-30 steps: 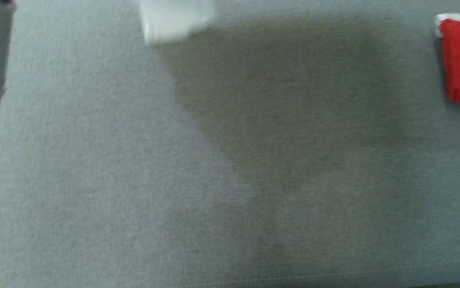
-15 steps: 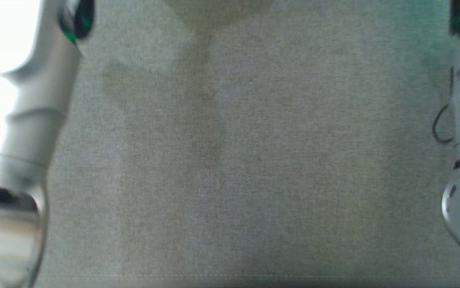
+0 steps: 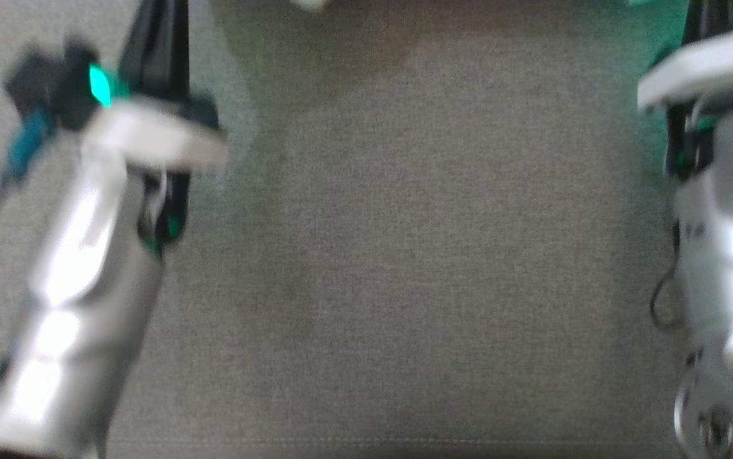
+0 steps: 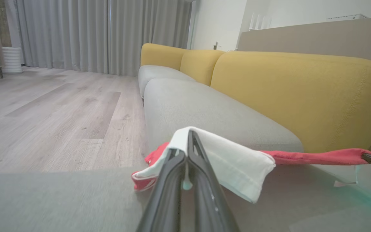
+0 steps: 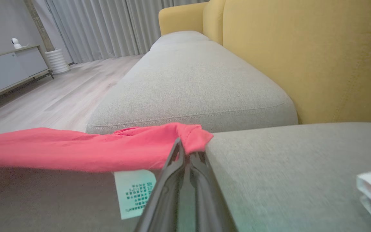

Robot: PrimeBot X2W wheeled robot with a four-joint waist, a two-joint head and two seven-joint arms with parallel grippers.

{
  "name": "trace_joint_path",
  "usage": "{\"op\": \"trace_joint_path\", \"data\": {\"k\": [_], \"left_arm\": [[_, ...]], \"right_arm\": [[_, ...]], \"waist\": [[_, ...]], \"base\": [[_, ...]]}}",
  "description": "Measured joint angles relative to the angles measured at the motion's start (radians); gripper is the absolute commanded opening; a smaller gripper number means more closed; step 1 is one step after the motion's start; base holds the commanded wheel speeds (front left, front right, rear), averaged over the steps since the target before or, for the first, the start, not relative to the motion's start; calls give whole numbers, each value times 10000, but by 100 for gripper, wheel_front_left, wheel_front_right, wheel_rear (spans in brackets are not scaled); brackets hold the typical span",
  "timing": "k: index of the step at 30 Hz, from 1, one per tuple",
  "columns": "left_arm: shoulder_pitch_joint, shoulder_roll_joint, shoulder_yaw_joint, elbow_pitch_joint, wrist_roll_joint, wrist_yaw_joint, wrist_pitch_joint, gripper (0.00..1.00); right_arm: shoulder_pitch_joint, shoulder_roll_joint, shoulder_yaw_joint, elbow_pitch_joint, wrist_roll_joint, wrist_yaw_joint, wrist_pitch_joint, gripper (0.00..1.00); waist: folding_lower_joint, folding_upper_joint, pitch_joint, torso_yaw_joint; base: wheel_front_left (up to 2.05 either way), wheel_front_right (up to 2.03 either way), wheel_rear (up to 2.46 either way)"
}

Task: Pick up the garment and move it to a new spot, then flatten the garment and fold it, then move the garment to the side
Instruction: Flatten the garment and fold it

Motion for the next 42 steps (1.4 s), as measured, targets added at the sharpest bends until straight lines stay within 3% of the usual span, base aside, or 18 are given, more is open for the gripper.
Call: {"op": "trace_joint_path", "data": {"k": [10,19,28,32,37,42], "left_arm": [[5250,370,600,-2863,-27,485,0,0],[9125,1045,88,-5565,178,1624,779,0],[11628,1987,117,-7603,217,2424,1544,0],[12246,2167,113,-8084,180,2560,1883,0],[12249,2027,13,-7931,-222,2523,2042,0],[11825,1735,-303,-7010,-418,2171,2127,0]], "right_arm": [[4183,125,495,-2368,1774,0,0,0],[8600,297,803,-5271,2976,0,853,0],[11855,343,756,-8199,3329,0,2284,0],[12630,353,706,-9035,3419,0,2913,0],[12723,357,685,-9026,3519,0,3430,0],[12583,360,731,-8192,3563,0,3747,0]], "waist": [[-2,1,-1508,-21],[-3,1,-3453,83],[-2,1,-4657,83],[0,1,-4819,5],[1,1,-4934,-37],[1,1,-4990,-46]], "base": [[0,0,0],[0,0,0],[0,0,0],[0,0,0],[0,0,0],[0,0,0]]}}
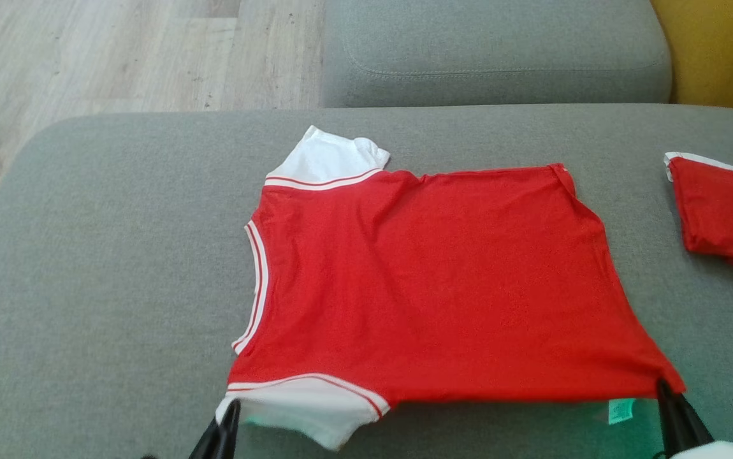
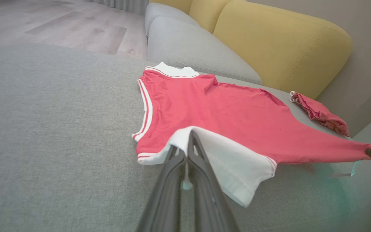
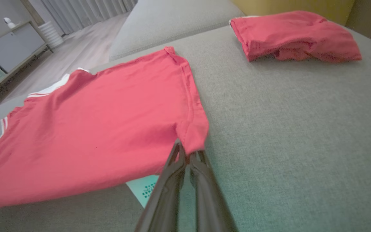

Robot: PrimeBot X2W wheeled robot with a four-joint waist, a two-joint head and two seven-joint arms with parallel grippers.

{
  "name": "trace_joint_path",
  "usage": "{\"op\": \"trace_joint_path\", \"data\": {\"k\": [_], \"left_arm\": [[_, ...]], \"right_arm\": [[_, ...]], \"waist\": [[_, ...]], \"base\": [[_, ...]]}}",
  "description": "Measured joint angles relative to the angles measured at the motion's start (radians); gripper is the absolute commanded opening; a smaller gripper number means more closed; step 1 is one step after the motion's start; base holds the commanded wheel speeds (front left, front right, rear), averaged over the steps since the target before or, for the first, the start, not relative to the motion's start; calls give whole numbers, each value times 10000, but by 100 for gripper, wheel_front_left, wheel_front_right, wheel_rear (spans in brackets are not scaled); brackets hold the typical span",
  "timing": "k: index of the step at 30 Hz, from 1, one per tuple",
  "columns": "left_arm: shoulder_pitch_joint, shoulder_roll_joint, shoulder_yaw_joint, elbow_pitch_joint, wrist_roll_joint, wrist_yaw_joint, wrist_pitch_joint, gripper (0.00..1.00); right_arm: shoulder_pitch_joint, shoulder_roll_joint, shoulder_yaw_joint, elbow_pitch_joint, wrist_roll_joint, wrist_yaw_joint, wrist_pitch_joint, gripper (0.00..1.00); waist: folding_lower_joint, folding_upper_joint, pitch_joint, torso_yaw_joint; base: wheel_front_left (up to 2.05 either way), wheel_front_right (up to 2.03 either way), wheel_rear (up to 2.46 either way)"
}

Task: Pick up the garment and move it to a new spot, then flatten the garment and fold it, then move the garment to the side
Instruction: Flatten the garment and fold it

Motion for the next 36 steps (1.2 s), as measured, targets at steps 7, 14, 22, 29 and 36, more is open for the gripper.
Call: {"op": "trace_joint_path", "data": {"k": [7,14,22,29,36], "left_arm": [[-1680,-184,-330,1321,-12,-744,171,0],[-3835,-343,-723,3104,303,-1584,512,0],[-5984,-591,-938,4456,412,-2042,1250,0],[-7154,-614,-1147,5639,337,-2286,1848,0],[-7813,-763,-1225,6537,142,-2385,1937,0]], "right_arm": [[-959,2,59,953,23,-2,165,0],[-2311,0,86,1827,-339,0,1248,0],[-3780,-10,77,1904,-1241,-2,2662,0],[-4758,-19,-82,2249,-1860,0,3781,0],[-5572,-25,-577,3045,-2447,0,3998,0]], "waist": [[0,0,-7,114],[1,0,213,84],[3,0,563,77],[1,0,739,40],[1,-1,861,-12]], "base": [[0,0,0],[0,0,0],[0,0,0],[0,0,0],[0,0,0]]}}
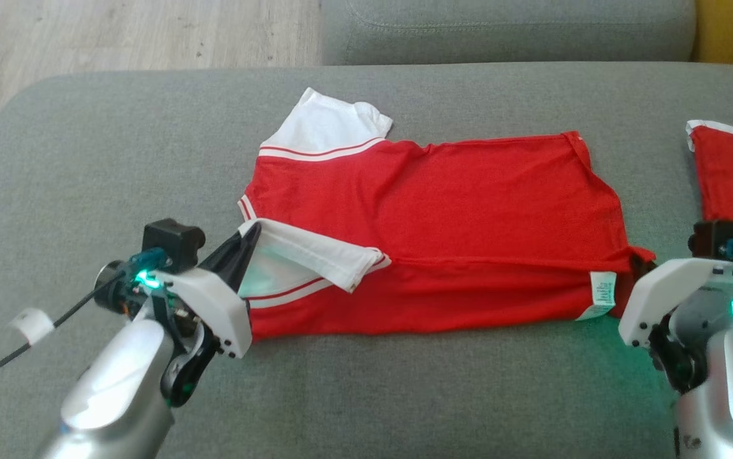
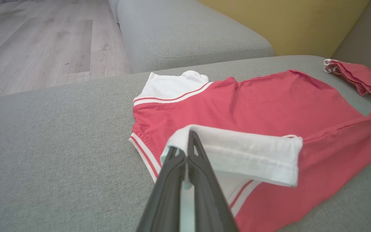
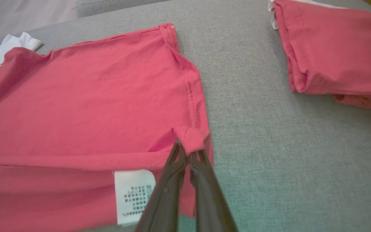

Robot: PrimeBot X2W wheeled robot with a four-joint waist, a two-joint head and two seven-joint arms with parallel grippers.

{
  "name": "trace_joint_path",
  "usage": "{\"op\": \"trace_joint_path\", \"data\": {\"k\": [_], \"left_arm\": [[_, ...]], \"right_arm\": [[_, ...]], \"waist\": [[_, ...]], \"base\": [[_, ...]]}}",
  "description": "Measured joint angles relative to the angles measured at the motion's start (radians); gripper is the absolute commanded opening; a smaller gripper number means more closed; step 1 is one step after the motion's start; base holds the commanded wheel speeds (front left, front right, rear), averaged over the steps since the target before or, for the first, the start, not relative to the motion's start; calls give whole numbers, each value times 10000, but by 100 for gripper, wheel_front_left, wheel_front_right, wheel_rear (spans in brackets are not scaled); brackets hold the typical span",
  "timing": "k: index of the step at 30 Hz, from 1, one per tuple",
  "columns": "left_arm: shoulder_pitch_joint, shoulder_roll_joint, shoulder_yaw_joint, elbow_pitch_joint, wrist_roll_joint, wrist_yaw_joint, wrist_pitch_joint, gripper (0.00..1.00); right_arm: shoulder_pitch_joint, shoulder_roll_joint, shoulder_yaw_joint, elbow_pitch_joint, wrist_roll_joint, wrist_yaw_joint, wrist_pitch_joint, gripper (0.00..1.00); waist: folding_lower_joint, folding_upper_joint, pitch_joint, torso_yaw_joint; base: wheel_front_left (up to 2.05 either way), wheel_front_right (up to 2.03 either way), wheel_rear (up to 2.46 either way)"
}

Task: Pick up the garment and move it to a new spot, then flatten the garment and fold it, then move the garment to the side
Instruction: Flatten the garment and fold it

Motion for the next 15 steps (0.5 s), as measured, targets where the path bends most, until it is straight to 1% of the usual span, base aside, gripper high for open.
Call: {"op": "trace_joint_path", "data": {"k": [10,11,12,13,14,15], "left_arm": [[-773,-257,-332,874,-40,-148,-201,0],[-799,-261,-337,1058,-105,-148,-217,0],[-798,-265,-336,1131,-105,-148,-372,9],[-798,-276,-326,1170,-105,-148,-570,44],[-800,-293,-318,1198,-105,-148,-738,94],[-803,-337,-320,1223,-105,-150,-1057,100]], "right_arm": [[-711,-12,33,1062,-102,0,-267,0],[-731,-12,86,1216,-107,0,-343,45],[-762,-12,92,1292,-102,-2,-447,100],[-814,-12,125,1323,-84,0,-570,100],[-900,-12,125,1340,-42,0,-721,100],[-1110,-15,121,1407,59,0,-922,100]], "waist": [[0,0,205,-51],[0,0,231,-77],[0,0,245,-87],[0,0,258,-95],[0,0,264,-100],[-1,0,270,-95]], "base": [[0,0,0],[0,0,0],[0,0,0],[0,0,0],[0,0,0],[0,0,0]]}}
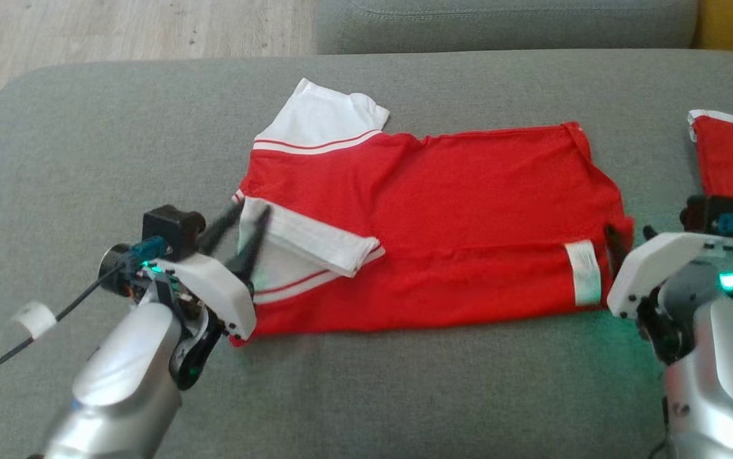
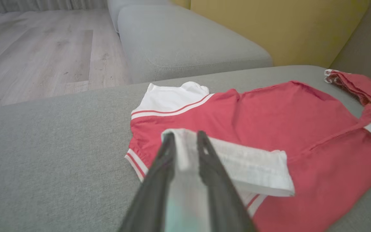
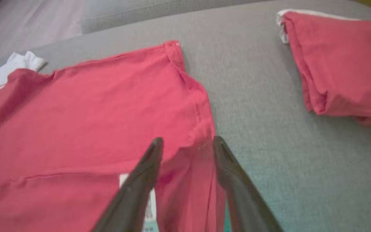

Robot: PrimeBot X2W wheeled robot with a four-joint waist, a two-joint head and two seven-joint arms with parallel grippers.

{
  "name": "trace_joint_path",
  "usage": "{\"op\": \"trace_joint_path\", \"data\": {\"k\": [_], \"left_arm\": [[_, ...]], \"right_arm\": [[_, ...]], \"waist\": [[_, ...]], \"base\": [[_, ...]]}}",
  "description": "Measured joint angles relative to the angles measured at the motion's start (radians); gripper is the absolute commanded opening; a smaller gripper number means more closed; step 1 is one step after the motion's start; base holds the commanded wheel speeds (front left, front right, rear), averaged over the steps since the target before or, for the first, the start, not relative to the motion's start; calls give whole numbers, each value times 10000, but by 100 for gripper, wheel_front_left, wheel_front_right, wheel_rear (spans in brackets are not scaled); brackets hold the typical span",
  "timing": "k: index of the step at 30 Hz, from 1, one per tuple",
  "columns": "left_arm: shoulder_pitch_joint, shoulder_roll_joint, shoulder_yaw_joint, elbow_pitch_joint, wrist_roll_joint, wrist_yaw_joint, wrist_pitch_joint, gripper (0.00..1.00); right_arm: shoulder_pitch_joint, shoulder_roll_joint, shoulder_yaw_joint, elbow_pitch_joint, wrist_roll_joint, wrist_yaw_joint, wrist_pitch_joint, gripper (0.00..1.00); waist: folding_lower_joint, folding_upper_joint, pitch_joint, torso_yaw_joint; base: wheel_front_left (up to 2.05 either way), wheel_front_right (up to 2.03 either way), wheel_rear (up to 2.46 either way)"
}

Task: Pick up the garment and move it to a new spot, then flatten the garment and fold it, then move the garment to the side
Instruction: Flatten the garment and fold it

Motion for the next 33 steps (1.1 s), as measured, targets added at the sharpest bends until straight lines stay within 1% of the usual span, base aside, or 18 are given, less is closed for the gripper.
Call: {"op": "trace_joint_path", "data": {"k": [7,11,14,16,17,18,21,24,27,30,33], "left_arm": [[-147,-50,12,-98,-29,-6,-731,100],[-122,71,94,-485,-201,-2,-1007,100],[74,341,393,-1168,-408,42,-1118,100],[455,617,502,-1697,-558,234,-1066,100],[1093,894,619,-2188,-727,500,-792,100],[1476,1035,629,-2412,-803,646,-616,100],[2711,1275,621,-3012,-1024,1095,-119,100],[3696,1277,623,-3486,-1354,1607,153,100],[4120,1212,658,-3609,-1584,1994,282,100],[4189,1045,686,-3611,-1770,2178,343,100],[4167,922,692,-3542,-1850,2211,353,100]], "right_arm": [[-142,-10,-102,12,8,-2,-311,100],[-79,-10,-102,-385,8,0,-573,100],[302,-10,-79,-1039,23,0,-805,100],[769,-10,-71,-1482,119,0,-892,100],[1335,-10,-75,-1935,242,0,-1026,100],[1620,-10,-75,-2167,295,-2,-1064,100],[2380,-4,-73,-2844,483,0,-1174,100],[2944,-2,-94,-3453,675,-2,-1298,100],[3319,0,-104,-3812,867,0,-1327,100],[3446,12,-86,-3998,940,0,-1323,100],[3452,12,-63,-4061,1005,-2,-1319,100]], "waist": [[0,0,-15,79],[0,0,-51,108],[0,0,-117,133],[0,0,-175,153],[0,0,-245,183],[-1,0,-273,203],[-1,0,-301,254],[-1,0,-250,263],[-1,0,-137,240],[-1,0,-8,161],[0,0,126,61]], "base": [[0,0,0],[0,0,0],[0,0,0],[0,0,0],[0,0,0],[0,0,0],[0,0,0],[0,0,0],[0,0,0],[0,0,0],[0,0,0]]}}
